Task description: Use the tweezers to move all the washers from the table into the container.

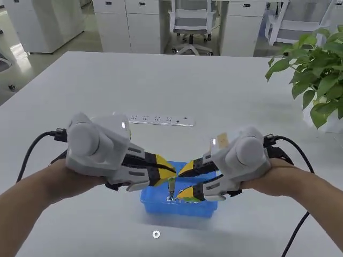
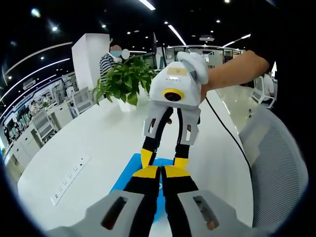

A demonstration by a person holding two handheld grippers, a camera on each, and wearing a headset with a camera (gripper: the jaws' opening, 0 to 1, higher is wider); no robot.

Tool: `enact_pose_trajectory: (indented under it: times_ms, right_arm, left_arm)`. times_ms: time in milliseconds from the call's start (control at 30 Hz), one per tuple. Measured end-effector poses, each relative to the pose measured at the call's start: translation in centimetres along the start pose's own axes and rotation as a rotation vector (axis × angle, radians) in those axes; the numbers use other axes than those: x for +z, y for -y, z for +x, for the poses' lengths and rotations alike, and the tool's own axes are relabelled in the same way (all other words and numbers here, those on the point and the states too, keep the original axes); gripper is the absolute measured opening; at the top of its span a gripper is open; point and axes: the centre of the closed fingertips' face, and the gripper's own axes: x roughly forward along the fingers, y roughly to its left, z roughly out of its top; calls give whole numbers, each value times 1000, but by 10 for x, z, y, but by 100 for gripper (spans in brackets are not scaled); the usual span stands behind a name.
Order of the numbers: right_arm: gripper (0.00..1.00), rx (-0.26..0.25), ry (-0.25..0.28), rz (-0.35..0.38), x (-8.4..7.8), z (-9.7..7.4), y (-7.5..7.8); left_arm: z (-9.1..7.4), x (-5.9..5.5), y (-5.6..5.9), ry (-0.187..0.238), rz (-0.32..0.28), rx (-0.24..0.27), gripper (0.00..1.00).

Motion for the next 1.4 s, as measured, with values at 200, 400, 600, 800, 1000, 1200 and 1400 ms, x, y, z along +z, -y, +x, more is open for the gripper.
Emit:
enact_pose_trajectory:
  times_ms: [200,400,600,800,1000,1200,1400]
  right_arm:
    - [33,-36,-11,30,-8,-12,-3]
    - [37,-67,-22,68,-16,-22,-6]
    - [42,-107,-30,106,-24,-32,-9]
    - [47,-160,-35,145,-33,-43,-10]
    - [51,-203,-34,191,-41,-51,-14]
    - [56,-237,-33,231,-49,-56,-18]
    - [63,-270,-27,255,-55,-62,-20]
  left_arm:
    - [-3,-1,5,-1,-2,-1,6]
    - [-4,-4,11,-2,-9,-1,6]
    - [-7,-9,14,-1,-14,1,6]
    - [-8,-13,19,2,-20,3,6]
    - [-8,-19,24,0,-24,1,6]
    - [-10,-26,25,-1,-29,4,6]
    - [-11,-33,25,-5,-37,6,6]
